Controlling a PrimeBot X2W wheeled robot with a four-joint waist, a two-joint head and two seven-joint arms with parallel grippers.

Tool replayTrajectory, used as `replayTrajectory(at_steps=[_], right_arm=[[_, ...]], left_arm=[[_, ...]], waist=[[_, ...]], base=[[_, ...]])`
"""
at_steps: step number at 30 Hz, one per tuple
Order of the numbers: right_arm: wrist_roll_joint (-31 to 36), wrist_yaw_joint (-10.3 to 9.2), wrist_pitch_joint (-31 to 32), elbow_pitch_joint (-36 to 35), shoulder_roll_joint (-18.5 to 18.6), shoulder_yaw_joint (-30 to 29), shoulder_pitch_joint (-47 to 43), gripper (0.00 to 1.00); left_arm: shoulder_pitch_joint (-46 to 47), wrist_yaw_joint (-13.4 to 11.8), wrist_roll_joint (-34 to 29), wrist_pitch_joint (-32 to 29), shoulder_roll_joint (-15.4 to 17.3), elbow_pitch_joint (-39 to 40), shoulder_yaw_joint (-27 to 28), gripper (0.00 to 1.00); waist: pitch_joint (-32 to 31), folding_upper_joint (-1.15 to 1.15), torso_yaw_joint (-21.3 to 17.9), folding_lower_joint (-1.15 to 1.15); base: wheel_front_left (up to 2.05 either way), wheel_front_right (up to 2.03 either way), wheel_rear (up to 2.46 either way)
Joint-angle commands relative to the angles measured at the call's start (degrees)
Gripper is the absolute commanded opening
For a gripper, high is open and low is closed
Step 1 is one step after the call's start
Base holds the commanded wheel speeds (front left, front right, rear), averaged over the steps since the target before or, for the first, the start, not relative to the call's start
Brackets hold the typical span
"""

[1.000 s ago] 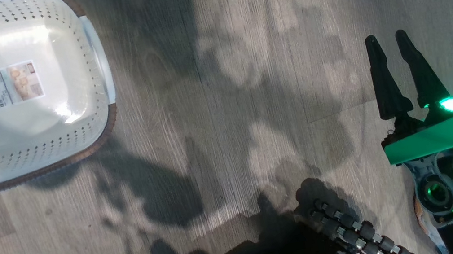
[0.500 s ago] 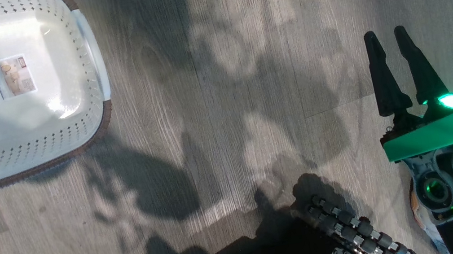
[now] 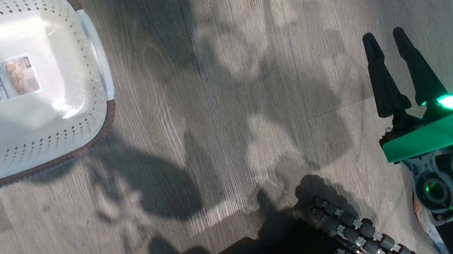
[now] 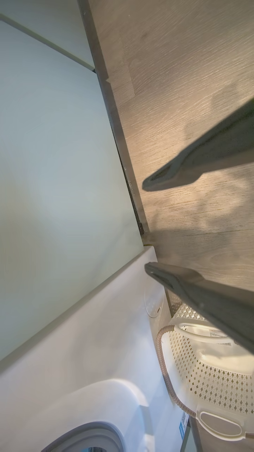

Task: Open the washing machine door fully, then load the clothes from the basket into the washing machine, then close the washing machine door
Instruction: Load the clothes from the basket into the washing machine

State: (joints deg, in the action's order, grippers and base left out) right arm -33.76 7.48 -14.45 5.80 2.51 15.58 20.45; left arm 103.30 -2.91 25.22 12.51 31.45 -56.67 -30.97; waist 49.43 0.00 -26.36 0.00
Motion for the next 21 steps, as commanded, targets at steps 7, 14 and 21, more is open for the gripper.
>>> replayTrajectory(at_steps=[7, 14, 21], right_arm=[[0.65, 0.01, -0.55, -1.09, 0.37, 0.06, -1.32, 1.0], [1.04, 0.01, -0.55, -0.96, 0.37, -0.59, -1.63, 1.0], [1.19, 0.01, -0.55, -1.01, 0.37, -1.52, -2.22, 1.0]], left_arm=[[1.44, 5.48, 0.75, -6.46, -0.27, -5.41, -1.87, 1.0], [0.97, 8.21, 1.91, -10.93, -1.04, -9.89, -2.94, 1.0], [-1.8, 10.05, 4.37, -14.09, -1.87, -12.47, -3.77, 1.0]], waist=[[-1.03, 0.0, 0.53, 0.0], [-2.46, 0.0, 1.02, 0.0], [-5.38, 0.0, 2.13, 0.0]], base=[[0.0, 0.0, 0.0], [0.0, 0.0, 0.0], [0.0, 0.0, 0.0]])
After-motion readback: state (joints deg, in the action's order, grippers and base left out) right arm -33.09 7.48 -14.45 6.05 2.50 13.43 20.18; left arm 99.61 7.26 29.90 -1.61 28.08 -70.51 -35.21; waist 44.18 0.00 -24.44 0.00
